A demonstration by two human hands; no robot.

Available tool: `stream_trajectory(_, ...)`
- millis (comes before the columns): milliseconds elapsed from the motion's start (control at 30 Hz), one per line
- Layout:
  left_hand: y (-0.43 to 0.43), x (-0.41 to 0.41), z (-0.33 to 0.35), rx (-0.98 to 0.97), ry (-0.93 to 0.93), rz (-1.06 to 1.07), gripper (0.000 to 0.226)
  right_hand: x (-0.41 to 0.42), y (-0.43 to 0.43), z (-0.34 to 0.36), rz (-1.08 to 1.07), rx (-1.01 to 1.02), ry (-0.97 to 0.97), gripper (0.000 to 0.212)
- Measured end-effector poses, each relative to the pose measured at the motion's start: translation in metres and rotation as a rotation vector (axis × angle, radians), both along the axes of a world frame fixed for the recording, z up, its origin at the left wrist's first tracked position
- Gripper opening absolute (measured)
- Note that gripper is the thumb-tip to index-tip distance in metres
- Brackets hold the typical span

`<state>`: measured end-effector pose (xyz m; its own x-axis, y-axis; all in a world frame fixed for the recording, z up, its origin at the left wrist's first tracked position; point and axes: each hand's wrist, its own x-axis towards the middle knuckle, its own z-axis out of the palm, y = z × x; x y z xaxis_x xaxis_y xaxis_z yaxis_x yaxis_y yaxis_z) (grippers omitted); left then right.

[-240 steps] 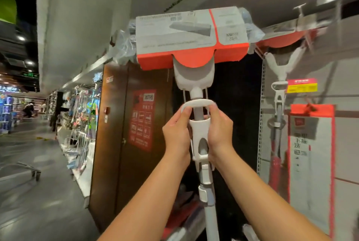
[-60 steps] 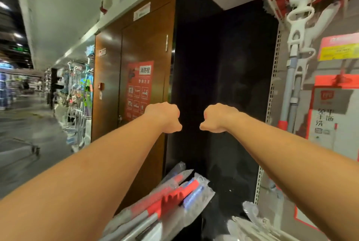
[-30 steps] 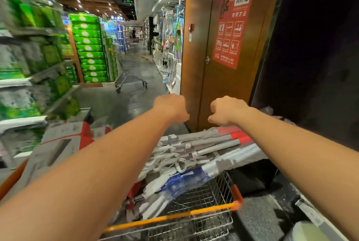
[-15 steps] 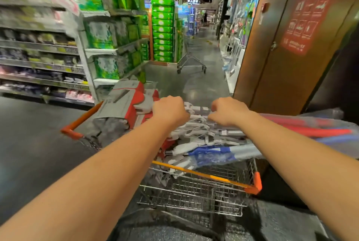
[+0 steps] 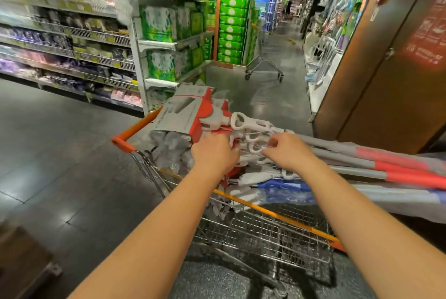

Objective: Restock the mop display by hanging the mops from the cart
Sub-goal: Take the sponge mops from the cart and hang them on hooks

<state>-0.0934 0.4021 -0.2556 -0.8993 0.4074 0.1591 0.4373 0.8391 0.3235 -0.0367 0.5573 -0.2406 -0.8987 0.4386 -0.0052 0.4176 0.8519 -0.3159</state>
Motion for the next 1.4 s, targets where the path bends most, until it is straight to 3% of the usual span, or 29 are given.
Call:
stream_trajectory(500, 0.008, -0.061, -0.036, -0.015, -0.02, -0.087, 0.037, -0.06, -0.016, -0.02, -0.023, 0.097, 0.025, 0.031)
stream_trajectory(833, 0.055, -0.097, -0.053, 0.007, -0.044, 0.032, 0.041, -0.112, 0.033, -0.04, 0.092, 0.096, 0.012, 0.03)
stream_trajectory(1033, 0.089, -0.116, -0.069, 0.194, -0.079, 0.254, 0.042, -0.156, 0.069, -0.054, 0.204, 0.001, 0.068, 0.042)
stream_trajectory(1200, 0.119, -0.123, -0.082, 0.332, -0.139, 0.407, 0.051, -0.188, 0.095, -0.064, 0.321, -0.009, 0.147, 0.04)
stream_trajectory(1400, 0.137, -0.124, -0.099, 0.578, -0.375, 0.576, 0.049, -0.211, 0.104, -0.079, 0.413, -0.104, 0.082, 0.034)
